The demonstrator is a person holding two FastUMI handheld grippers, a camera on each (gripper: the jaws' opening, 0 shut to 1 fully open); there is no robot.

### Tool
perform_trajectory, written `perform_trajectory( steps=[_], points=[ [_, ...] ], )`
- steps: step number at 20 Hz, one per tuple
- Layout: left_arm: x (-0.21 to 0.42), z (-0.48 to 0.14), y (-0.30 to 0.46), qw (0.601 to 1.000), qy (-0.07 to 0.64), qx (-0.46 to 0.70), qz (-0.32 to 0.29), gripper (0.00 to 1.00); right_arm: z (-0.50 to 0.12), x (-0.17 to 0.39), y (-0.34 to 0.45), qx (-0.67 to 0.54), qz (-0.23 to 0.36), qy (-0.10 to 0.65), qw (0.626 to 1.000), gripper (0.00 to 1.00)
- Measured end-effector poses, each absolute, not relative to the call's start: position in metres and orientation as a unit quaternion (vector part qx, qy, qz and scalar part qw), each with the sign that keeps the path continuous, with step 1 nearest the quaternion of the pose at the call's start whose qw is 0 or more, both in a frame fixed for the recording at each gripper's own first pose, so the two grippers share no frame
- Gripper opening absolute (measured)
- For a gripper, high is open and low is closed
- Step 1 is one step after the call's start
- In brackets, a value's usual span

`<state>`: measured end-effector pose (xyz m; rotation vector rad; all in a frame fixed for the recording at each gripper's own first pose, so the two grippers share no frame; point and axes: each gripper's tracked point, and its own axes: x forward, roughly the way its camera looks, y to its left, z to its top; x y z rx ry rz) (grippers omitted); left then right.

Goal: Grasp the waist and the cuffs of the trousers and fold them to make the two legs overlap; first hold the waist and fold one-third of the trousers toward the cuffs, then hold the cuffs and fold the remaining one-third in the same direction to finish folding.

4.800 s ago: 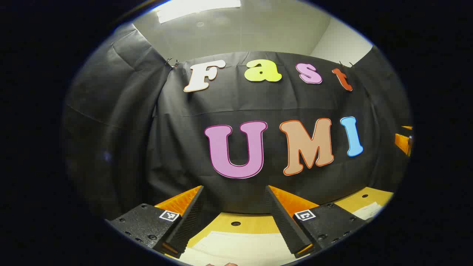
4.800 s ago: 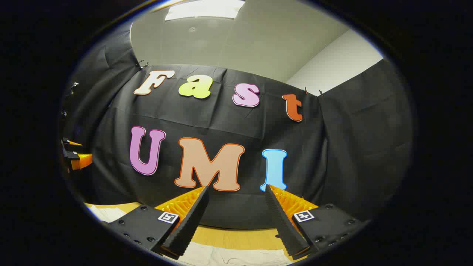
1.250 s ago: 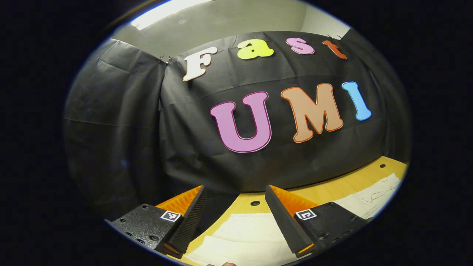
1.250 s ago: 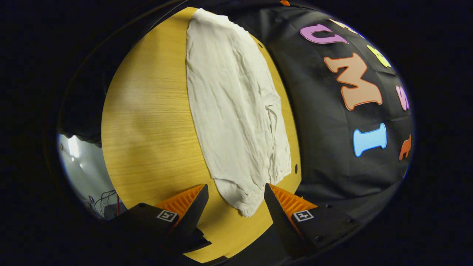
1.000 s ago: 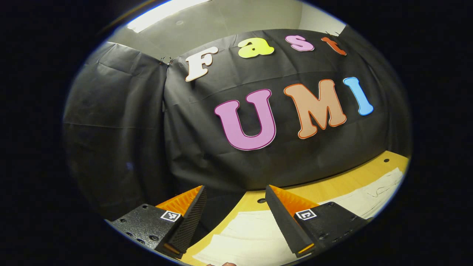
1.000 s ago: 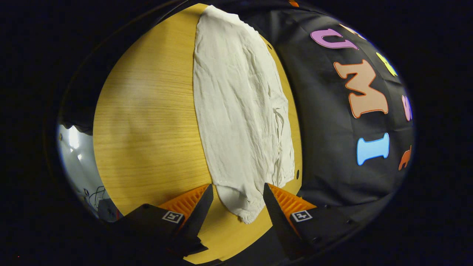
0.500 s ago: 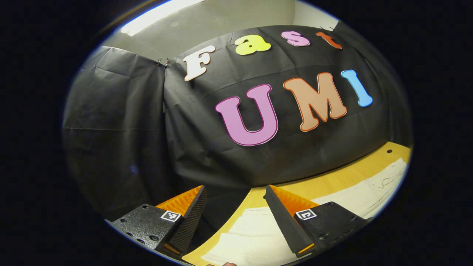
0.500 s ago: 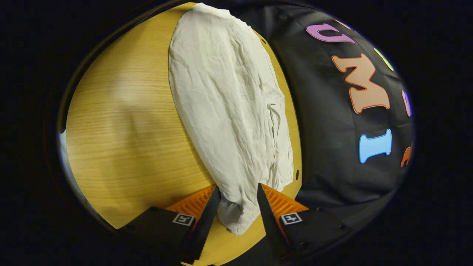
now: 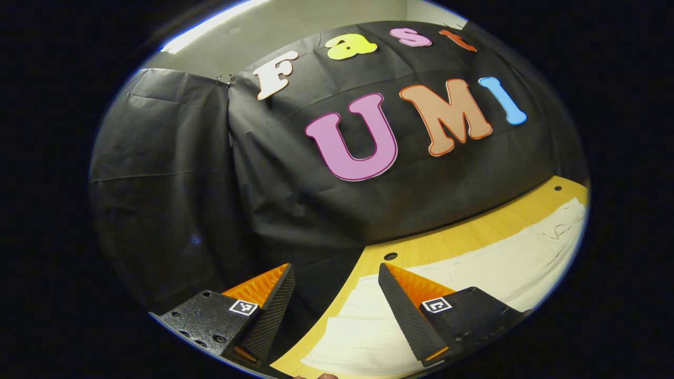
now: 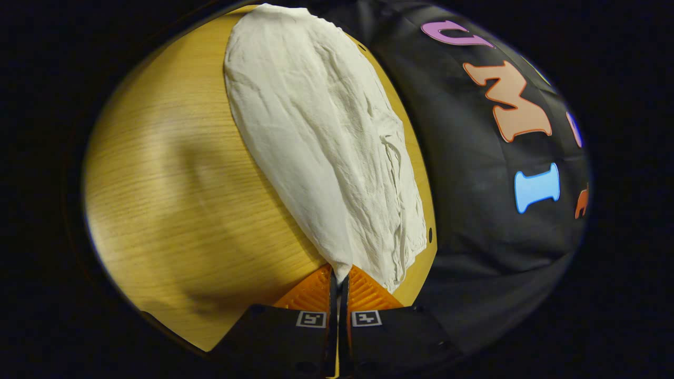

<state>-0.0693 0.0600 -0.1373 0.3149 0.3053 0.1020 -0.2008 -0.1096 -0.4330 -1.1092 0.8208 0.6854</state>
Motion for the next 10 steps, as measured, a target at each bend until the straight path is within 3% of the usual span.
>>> perform_trajectory(
  steps=[10],
  points=[
    [-0.108, -0.216, 0.096, 0.934, 0.238, 0.266, -0.002, 0.96, -0.433, -0.200, -0.109, -0.518, 0.294, 0.362, 0.717, 0.03]
  ],
)
